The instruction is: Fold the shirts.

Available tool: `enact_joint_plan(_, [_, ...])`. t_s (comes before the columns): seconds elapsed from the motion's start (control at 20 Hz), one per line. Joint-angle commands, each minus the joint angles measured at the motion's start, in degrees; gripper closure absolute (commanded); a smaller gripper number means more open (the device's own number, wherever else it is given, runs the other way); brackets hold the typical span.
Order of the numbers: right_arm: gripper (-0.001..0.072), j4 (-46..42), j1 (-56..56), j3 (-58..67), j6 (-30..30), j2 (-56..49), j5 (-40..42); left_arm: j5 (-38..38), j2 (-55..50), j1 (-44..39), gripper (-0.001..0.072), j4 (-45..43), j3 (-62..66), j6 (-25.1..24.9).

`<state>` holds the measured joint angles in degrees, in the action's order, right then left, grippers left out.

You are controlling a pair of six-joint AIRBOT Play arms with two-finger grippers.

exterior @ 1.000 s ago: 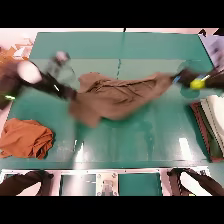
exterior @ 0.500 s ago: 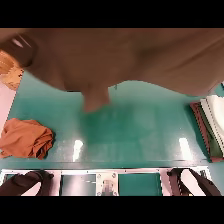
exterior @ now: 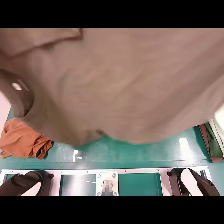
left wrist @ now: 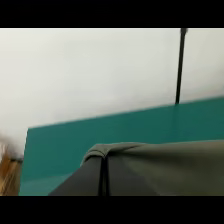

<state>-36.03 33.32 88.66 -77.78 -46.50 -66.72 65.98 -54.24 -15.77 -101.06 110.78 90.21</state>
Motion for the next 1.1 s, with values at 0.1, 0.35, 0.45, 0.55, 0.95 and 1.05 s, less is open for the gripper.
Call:
enact_joint_plan(0.1, [0.0696, 7.8, -6.0, -36.5, 11.2, -4.3, 19.1, -8.7, -18.6, 1.3, 0.0685, -2.5, -9.4, 3.2])
enact_joint_plan(0.35, [0.0697, 20.8, -12.9, -42.6, 22.8, -23.9, 32.2, -17.1, -41.5, 7.7, 0.0684, 20.1, -8.1, -1.9])
enact_joint_plan(0.45, [0.0698, 27.4, -13.0, -40.1, 25.1, -32.1, 32.4, -19.0, -46.9, 8.4, 0.0684, 26.9, -7.9, -5.4])
enact_joint_plan(0.55, [0.0698, 28.6, -13.0, -36.5, 25.2, -38.7, 31.4, -18.5, -50.6, 8.4, 0.0684, 28.7, -7.9, -6.6])
enact_joint_plan(0.95, [0.0697, 28.1, -11.4, -22.0, 26.7, -49.0, 22.5, -11.0, -54.2, 8.4, 0.0684, 29.0, -7.4, -7.7])
enact_joint_plan(1.05, [0.0696, 25.5, -8.1, -18.8, 26.6, -49.0, 13.7, -4.3, -54.1, 8.4, 0.0684, 26.9, -5.1, -8.8])
